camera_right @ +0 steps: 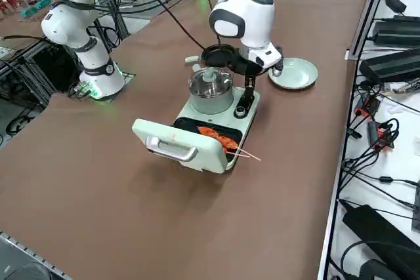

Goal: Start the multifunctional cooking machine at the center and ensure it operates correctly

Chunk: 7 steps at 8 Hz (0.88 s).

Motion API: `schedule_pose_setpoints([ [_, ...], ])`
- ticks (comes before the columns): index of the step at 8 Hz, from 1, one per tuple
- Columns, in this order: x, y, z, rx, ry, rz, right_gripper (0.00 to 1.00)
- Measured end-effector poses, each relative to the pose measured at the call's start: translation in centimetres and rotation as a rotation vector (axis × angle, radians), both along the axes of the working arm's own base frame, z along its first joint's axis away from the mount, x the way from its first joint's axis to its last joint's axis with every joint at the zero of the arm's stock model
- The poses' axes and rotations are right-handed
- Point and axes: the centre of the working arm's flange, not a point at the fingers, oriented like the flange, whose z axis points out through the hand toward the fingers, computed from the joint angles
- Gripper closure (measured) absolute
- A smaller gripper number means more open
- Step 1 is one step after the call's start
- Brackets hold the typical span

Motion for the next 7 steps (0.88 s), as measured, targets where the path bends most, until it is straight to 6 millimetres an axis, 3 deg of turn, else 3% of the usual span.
schedule_pose_setpoints([
  [6,0.07,-0.05,-0.08,0.020,0.010,0.216,0.54],
  [7,0.01,-0.48,-0.59,0.018,0.019,0.222,0.39],
])
